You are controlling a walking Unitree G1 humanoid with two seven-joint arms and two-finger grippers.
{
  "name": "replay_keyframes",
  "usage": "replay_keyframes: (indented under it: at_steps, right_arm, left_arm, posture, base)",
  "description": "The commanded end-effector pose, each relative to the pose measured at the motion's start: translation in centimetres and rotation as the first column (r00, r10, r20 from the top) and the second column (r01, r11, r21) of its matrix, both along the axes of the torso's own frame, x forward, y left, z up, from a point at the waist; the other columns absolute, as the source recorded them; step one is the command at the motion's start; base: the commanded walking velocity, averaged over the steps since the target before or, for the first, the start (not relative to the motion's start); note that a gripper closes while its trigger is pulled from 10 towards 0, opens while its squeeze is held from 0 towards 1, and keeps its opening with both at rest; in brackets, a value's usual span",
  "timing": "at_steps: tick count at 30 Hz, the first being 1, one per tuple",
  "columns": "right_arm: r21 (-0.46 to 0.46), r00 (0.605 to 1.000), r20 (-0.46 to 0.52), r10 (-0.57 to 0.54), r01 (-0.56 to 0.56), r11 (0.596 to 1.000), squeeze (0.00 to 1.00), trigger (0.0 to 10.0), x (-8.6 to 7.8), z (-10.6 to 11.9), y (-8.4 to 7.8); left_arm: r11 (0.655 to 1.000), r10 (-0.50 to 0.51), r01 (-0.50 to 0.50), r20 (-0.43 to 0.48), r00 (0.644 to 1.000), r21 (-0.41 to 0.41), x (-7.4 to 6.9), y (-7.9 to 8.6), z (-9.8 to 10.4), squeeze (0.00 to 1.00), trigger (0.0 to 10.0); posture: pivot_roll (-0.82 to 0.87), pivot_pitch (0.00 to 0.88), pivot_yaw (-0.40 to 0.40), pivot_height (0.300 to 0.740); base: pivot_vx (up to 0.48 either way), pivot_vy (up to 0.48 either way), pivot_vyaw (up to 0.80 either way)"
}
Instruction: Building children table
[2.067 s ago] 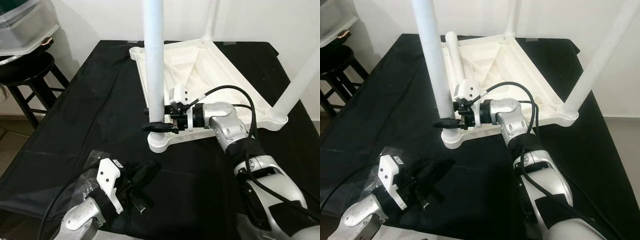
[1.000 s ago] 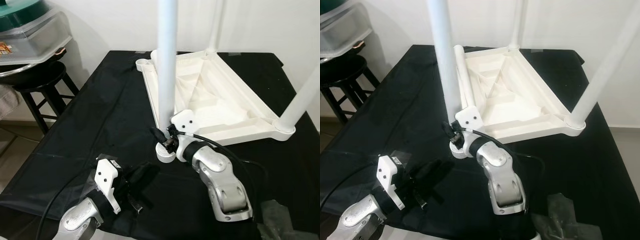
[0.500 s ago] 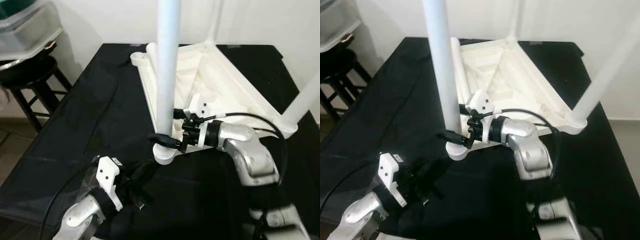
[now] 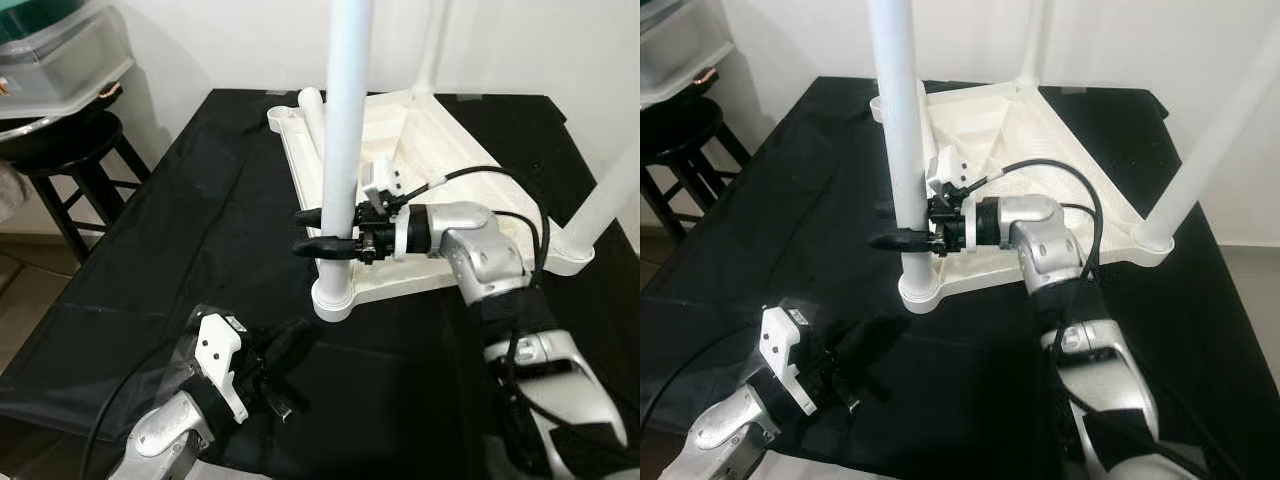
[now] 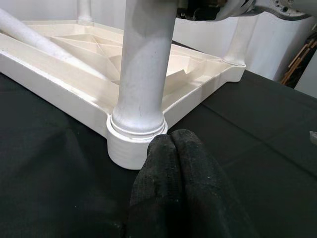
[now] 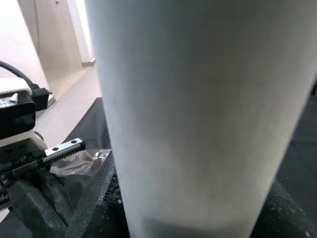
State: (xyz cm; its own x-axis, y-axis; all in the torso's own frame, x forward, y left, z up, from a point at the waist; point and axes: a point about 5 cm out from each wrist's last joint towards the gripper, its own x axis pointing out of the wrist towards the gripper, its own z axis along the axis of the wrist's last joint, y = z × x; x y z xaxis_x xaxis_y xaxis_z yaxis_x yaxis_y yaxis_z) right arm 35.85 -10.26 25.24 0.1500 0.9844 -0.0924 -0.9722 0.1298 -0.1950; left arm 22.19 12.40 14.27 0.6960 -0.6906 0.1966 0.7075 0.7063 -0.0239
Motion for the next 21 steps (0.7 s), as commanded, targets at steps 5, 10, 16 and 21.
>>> replay_keyframes:
  at_steps: [5, 10, 16, 21]
  right_arm:
    - [-0.005, 0.952, 0.001, -0.306, 0.306, 0.952, 0.0, 0.0, 0.6, -2.2, -1.6]
    - [-0.007, 0.704, -0.021, -0.71, 0.71, 0.705, 0.0, 0.0, -0.6, -5.7, -2.2]
    - [-0.101, 0.54, -0.004, -0.841, 0.837, 0.538, 0.0, 0.0, -5.3, -10.3, 1.0]
    - [-0.095, 0.573, -0.009, -0.819, 0.815, 0.572, 0.0, 0.0, -4.9, -10.4, 1.4]
  left_arm:
    - [1.0, 0.006, -0.006, -0.011, 1.0, 0.007, -0.2, 0.1, -0.4, 0.0, 10.0]
    - [1.0, 0.011, -0.011, -0.008, 1.0, 0.006, -0.1, 0.2, -0.3, 0.0, 10.0]
    - [1.0, 0.016, -0.016, -0.006, 1.0, 0.005, 0.2, 0.6, -0.3, 0.0, 10.0]
    - [1.0, 0.016, -0.016, -0.007, 1.0, 0.007, 0.3, 0.5, -0.3, 0.0, 10.0]
  posture:
    - [0.04, 0.198, 0.005, 0.74]
    - [0.03, 0.198, -0.001, 0.74]
    - [0.02, 0.195, 0.035, 0.74]
    - [0.03, 0.197, 0.019, 0.74]
  base:
    - [0.0, 0.0, 0.0]
    - [0.0, 0.0, 0.0]
    - [0.0, 0.0, 0.0]
    - [0.0, 0.0, 0.0]
